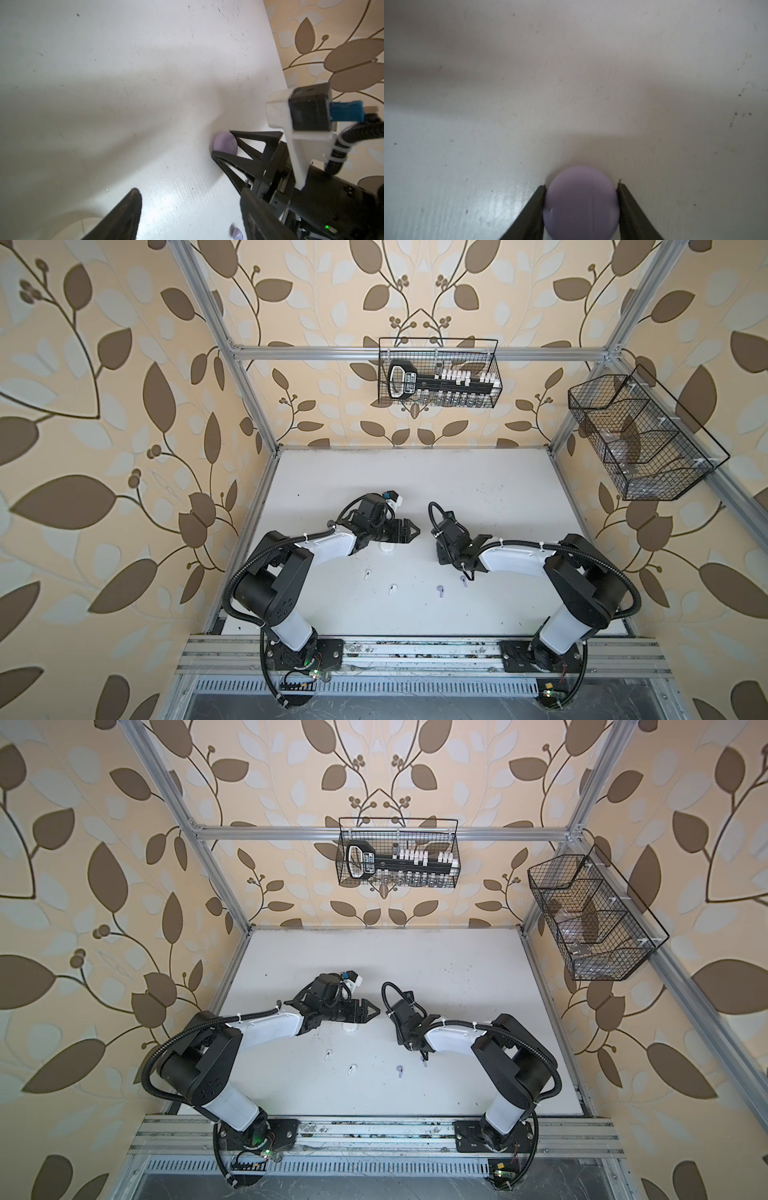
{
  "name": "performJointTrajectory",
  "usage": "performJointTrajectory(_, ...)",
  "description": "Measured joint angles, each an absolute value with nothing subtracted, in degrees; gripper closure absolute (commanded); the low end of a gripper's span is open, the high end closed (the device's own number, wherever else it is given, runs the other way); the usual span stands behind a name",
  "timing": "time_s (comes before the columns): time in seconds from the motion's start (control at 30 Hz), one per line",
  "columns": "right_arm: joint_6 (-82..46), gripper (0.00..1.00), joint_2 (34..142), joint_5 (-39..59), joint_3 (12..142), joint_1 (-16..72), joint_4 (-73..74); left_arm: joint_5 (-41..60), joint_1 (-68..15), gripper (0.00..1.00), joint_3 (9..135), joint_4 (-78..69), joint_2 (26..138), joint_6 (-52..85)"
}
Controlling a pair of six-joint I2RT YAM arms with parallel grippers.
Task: Insert the wireless bluetooth earbuds into the charging case
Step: 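Close the right gripper on the lavender charging case, then lift the case with the right gripper while the left gripper grasps it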
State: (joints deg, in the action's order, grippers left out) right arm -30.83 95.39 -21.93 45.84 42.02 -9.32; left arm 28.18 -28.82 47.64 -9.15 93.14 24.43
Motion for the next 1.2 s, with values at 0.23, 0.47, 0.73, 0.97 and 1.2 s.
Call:
performJointTrajectory(0.23, -26.52, 0.75, 85.73, -19.09, 38.85, 43.75, -6.68, 36.03, -28.82, 0.24, 49.87, -10.59, 96.73, 26.76)
performJointTrajectory(0.47, -21.41, 0.76, 74.28, -18.04, 33.39, 47.68, -4.01, 46.3, -28.82, 0.35, 50.96, -16.47, 102.61, 32.8)
performJointTrajectory(0.73, -18.76, 0.77, 67.51, -17.76, 30.41, 49.19, -2.79, 56.07, -29.63, 0.47, 51.16, -28.67, 106.91, 42.13)
performJointTrajectory(0.97, -17.96, 0.78, 67.7, -17.98, 30.41, 49.84, -2.74, 61.98, -30.85, 0.49, 51.37, -42.33, 113.08, 53.89)
performJointTrajectory(1.2, -17.5, 0.78, 68.88, -18.46, 30.44, 49.87, -2.72, 64.6, -31.92, 0.49, 52.23, -48.77, 114.65, 59.44)
